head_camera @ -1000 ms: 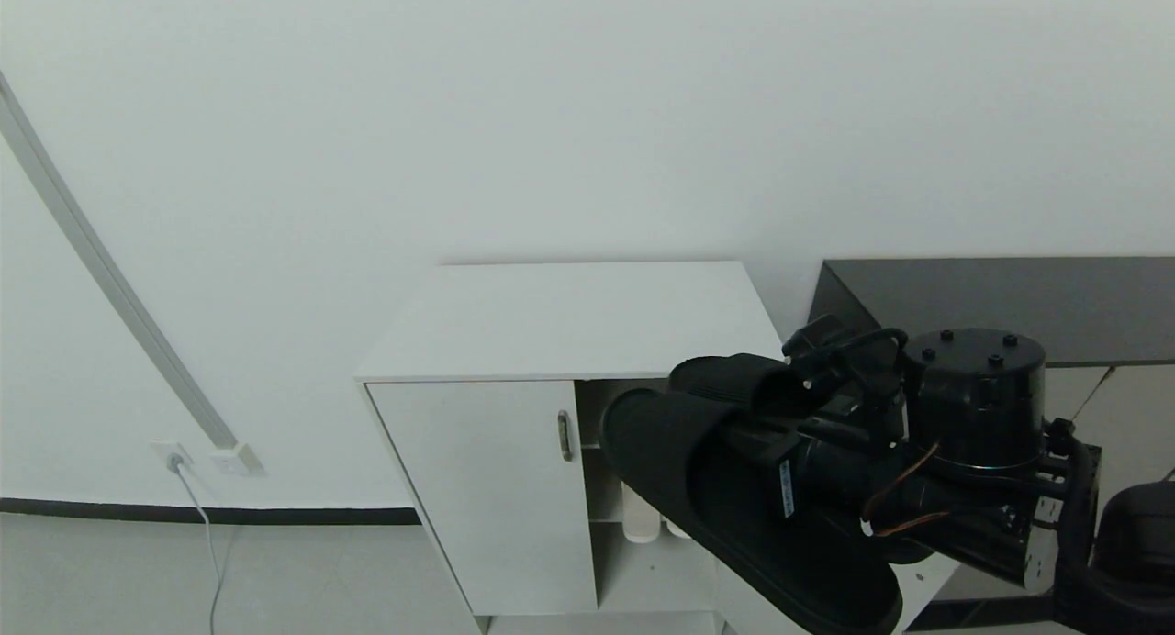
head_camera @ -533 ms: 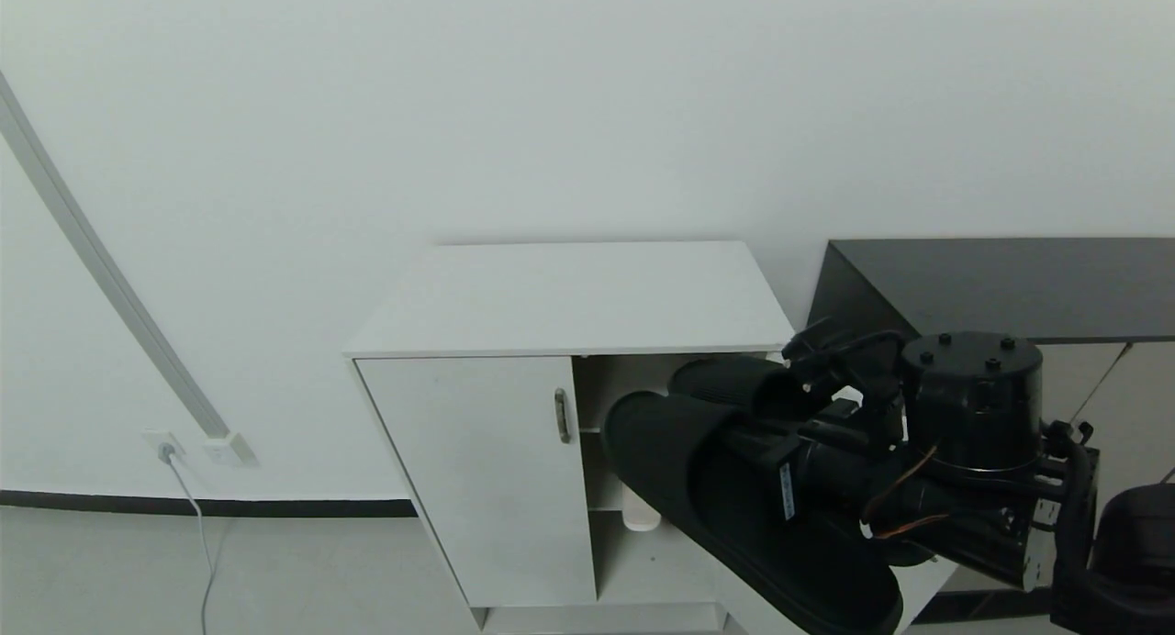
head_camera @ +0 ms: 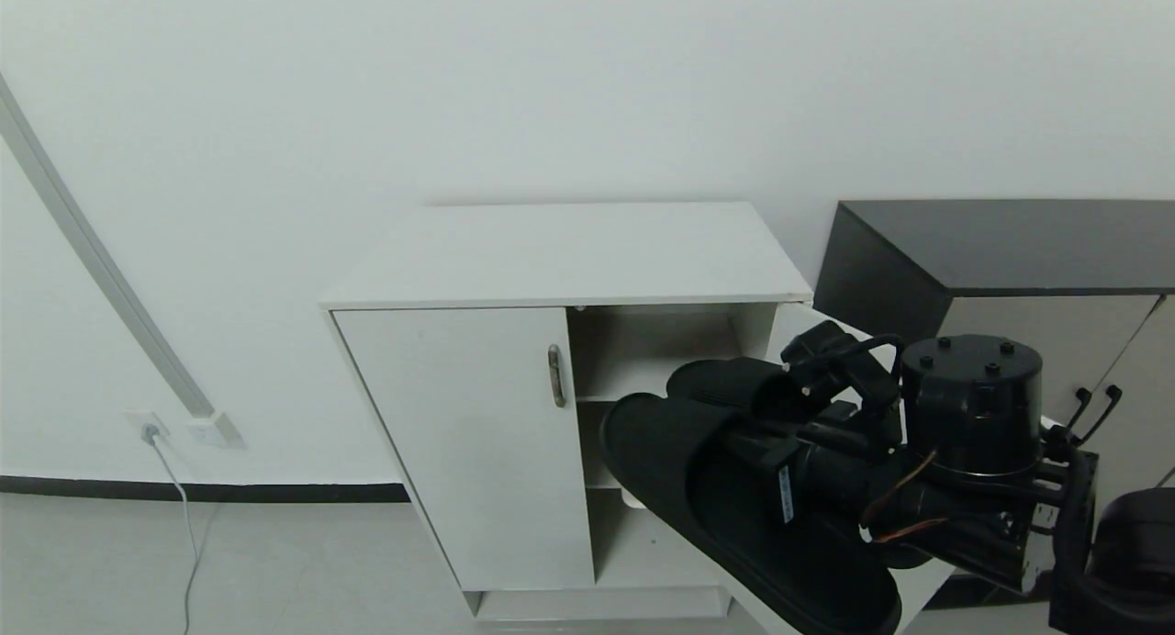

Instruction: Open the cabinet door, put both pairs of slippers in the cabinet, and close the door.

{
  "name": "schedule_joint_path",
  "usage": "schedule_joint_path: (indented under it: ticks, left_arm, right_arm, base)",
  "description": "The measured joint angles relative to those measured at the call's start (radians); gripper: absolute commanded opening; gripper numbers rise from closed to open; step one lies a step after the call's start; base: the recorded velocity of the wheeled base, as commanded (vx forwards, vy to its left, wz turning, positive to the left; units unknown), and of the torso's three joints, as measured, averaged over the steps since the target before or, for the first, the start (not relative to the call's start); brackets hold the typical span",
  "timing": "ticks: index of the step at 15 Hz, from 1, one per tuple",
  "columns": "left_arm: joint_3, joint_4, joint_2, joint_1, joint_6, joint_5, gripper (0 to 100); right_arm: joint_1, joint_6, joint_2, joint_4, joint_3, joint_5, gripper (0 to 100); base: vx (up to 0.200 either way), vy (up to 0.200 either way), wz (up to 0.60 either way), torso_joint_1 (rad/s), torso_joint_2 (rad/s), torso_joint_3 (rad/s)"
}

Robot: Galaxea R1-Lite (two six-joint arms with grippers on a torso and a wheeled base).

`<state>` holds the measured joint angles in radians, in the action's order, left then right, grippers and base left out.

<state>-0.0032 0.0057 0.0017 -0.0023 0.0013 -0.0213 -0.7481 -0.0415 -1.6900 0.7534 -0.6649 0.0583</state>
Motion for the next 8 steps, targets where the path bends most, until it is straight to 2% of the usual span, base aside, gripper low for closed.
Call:
schedule_joint_path:
  ticks: [8]
  left_arm:
    - [0.000, 0.000, 0.000, 0.000, 0.000, 0.000, 0]
  right_arm:
    - [0.000, 0.019, -0.020, 0.025, 0.009, 0.000, 0]
  base:
    - [0.000, 0.000, 0.00, -0.179, 0.50, 0.328]
